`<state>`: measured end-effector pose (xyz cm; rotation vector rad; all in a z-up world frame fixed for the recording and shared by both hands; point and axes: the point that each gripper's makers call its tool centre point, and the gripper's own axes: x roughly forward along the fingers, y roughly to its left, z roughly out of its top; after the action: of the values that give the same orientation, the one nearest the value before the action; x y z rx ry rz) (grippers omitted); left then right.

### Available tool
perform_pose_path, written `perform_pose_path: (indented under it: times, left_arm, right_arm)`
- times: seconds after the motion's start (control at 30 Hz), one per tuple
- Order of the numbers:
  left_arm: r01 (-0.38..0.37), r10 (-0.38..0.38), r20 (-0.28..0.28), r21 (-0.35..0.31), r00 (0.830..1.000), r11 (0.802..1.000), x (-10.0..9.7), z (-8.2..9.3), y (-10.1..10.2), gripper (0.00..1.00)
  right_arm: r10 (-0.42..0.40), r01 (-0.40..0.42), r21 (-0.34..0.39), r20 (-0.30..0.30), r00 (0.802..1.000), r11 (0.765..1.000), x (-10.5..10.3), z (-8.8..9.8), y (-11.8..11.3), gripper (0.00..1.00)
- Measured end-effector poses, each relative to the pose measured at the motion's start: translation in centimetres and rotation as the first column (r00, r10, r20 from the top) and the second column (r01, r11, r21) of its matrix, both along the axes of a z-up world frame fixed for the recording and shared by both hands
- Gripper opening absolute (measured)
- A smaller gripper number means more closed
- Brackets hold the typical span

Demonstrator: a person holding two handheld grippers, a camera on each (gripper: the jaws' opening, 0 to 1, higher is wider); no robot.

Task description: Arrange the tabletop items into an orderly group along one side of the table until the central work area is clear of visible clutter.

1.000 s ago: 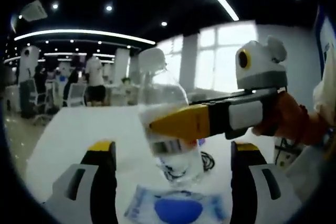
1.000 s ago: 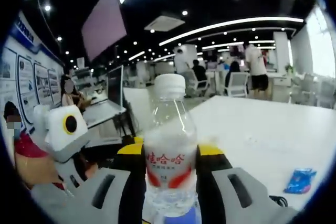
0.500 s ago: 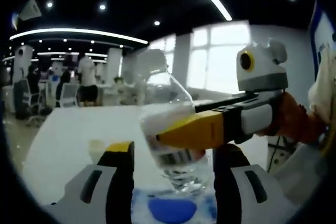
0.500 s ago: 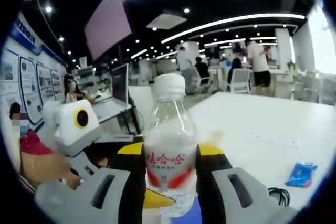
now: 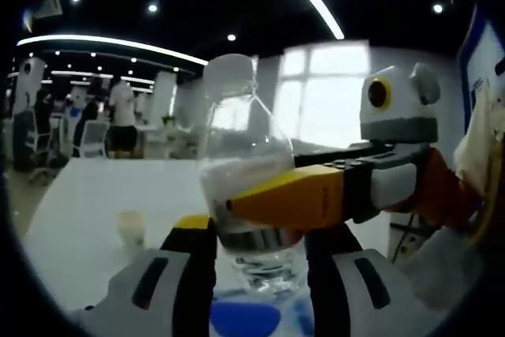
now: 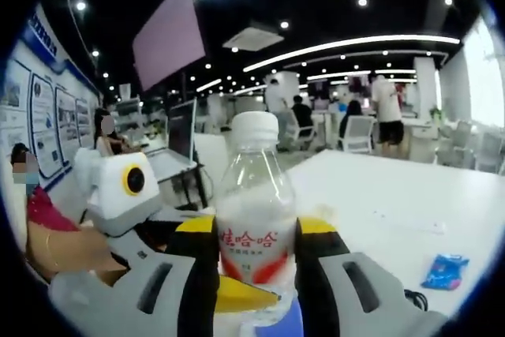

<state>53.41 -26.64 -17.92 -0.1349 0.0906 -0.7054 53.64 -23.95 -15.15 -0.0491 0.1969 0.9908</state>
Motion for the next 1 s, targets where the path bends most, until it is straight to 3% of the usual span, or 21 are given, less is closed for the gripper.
perform_pose_path:
  times: [0.17, 0.43, 0.6, 0.67, 0.73, 0.83, 0.9, 1.0]
  left_arm:
    - [0.053, -0.053, 0.029, -0.013, 0.998, 0.998, -0.5, 1.0, -0.3, 0.4]
    - [0.136, -0.137, 0.069, 0.011, 0.988, 0.991, -1.5, 2.1, -0.9, 0.37]
    - [0.19, -0.187, 0.087, -0.018, 0.978, 0.982, -2.3, 3.2, -1.6, 0.36]
    - [0.227, -0.221, 0.082, -0.075, 0.972, 0.971, -2.7, 3.8, -1.9, 0.36]
    - [0.245, -0.237, 0.096, -0.091, 0.967, 0.965, -3.0, 4.2, -1.9, 0.36]
    - [0.288, -0.278, 0.111, -0.086, 0.954, 0.954, -3.7, 4.9, -2.0, 0.36]
    - [0.329, -0.32, 0.106, -0.085, 0.942, 0.94, -4.3, 5.1, -2.1, 0.36]
    - [0.375, -0.366, 0.106, -0.079, 0.924, 0.924, -5.1, 5.5, -2.1, 0.36]
  right_arm:
    - [0.008, -0.008, 0.032, -0.012, 1.0, 0.999, -0.4, 0.8, -0.6, 0.37]
    - [0.09, -0.088, 0.05, -0.043, 0.995, 0.995, -1.5, 1.8, -1.4, 0.38]
    - [0.147, -0.148, 0.039, 0.008, 0.989, 0.988, -2.4, 3.0, -1.8, 0.38]
    - [0.169, -0.17, 0.045, 0.012, 0.985, 0.984, -2.7, 3.5, -1.9, 0.39]
    - [0.195, -0.195, 0.059, 0.017, 0.981, 0.979, -3.0, 4.0, -2.0, 0.39]
    - [0.272, -0.274, 0.068, 0.033, 0.962, 0.959, -3.9, 4.7, -2.0, 0.39]
    - [0.319, -0.318, 0.094, -0.002, 0.948, 0.943, -4.4, 5.0, -2.0, 0.4]
    - [0.38, -0.378, 0.104, 0.001, 0.925, 0.92, -5.0, 5.3, -2.0, 0.4]
